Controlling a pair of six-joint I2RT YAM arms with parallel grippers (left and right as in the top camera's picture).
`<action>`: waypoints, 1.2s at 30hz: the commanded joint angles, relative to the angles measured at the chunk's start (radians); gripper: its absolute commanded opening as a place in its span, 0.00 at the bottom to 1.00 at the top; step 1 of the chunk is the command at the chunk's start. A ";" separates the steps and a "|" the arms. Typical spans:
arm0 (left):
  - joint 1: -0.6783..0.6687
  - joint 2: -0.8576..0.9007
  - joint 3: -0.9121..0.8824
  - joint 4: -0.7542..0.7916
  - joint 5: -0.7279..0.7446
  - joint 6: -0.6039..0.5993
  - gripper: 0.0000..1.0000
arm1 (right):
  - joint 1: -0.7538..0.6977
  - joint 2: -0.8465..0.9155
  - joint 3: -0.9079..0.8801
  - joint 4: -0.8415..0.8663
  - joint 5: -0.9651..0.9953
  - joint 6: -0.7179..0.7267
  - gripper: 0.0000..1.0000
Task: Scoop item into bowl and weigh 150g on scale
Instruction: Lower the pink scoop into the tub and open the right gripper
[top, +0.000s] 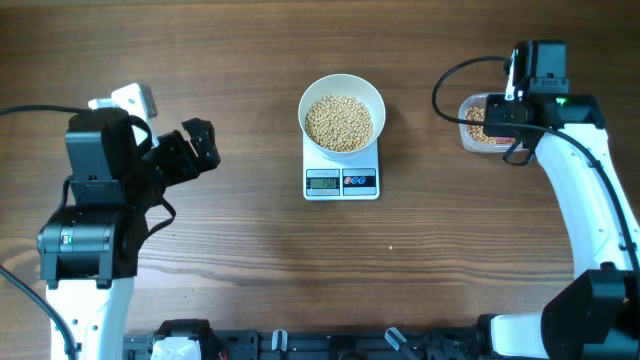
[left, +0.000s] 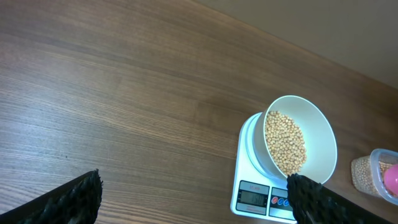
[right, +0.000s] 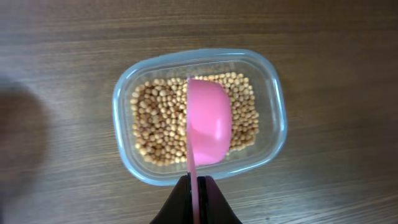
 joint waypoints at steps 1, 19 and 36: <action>0.005 0.004 0.018 0.002 -0.010 0.013 1.00 | -0.007 0.007 0.003 0.005 -0.041 0.129 0.04; 0.005 0.004 0.018 0.002 -0.010 0.013 1.00 | -0.205 0.007 0.003 -0.019 -0.319 0.381 0.22; 0.005 0.004 0.018 0.002 -0.010 0.013 1.00 | -0.205 -0.059 0.010 -0.016 -0.325 0.425 1.00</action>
